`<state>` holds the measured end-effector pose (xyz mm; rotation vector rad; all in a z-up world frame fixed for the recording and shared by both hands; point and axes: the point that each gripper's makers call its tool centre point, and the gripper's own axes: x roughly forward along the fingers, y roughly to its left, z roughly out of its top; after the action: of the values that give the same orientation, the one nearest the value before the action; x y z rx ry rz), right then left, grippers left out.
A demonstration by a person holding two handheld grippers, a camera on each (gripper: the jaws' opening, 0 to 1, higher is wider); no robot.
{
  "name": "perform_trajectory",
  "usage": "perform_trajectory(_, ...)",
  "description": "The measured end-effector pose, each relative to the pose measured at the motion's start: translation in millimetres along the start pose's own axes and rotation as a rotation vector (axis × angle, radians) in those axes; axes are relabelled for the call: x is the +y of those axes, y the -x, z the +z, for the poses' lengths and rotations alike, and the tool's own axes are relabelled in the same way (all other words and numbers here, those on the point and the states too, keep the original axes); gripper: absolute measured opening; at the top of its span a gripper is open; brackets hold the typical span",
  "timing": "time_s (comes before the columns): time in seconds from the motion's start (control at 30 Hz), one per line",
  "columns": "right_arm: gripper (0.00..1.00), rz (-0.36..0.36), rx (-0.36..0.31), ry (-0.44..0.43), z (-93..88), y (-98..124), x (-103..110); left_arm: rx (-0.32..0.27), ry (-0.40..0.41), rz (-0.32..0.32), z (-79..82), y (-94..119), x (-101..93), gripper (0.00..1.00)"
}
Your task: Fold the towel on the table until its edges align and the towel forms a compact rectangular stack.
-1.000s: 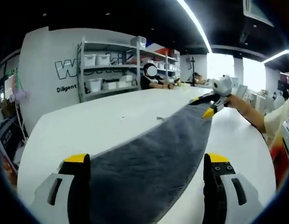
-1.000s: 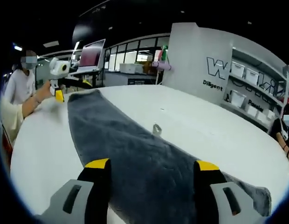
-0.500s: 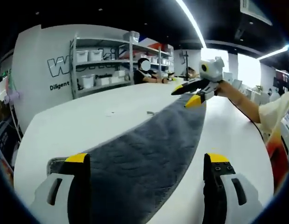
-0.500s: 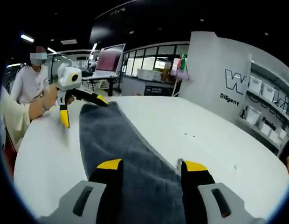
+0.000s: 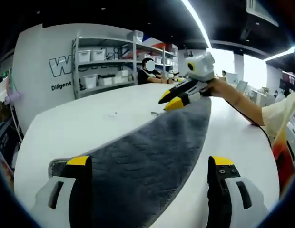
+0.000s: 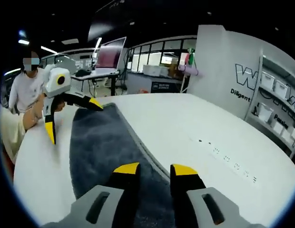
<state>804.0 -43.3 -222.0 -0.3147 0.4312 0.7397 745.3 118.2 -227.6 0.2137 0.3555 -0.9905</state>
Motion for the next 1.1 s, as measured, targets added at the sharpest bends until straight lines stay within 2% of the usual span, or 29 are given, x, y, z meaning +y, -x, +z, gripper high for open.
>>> perform_trajectory(0.23,0.17,-0.01,0.083,-0.033,-26.3,-8.2,-13.9,0.006,0.005,0.01,-1.9,-0.8,2.8,0.99)
perform_trajectory(0.4,0.15,0.016,0.121,-0.046,-30.2,-17.4,-12.1,0.005,0.007,0.014,-2.0,-0.9,4.1,0.99)
perform_trajectory(0.53,0.1,0.046,0.191,0.004,-41.6,-24.8,-4.6,0.009,0.006,0.018,-2.9,-1.0,5.5,0.99)
perform_trajectory(0.7,0.03,0.047,0.18,0.02,-41.8,-26.1,-6.0,0.012,0.005,0.02,-3.8,-1.3,6.1,0.99)
perform_trajectory(0.9,0.0,0.039,0.16,0.06,-38.9,-25.2,-6.3,0.019,-0.004,0.019,-5.2,-2.2,4.4,0.99)
perform_trajectory(1.1,0.0,0.002,0.109,0.101,-26.5,-23.0,-12.5,0.021,-0.003,0.023,-6.3,-1.8,5.1,0.99)
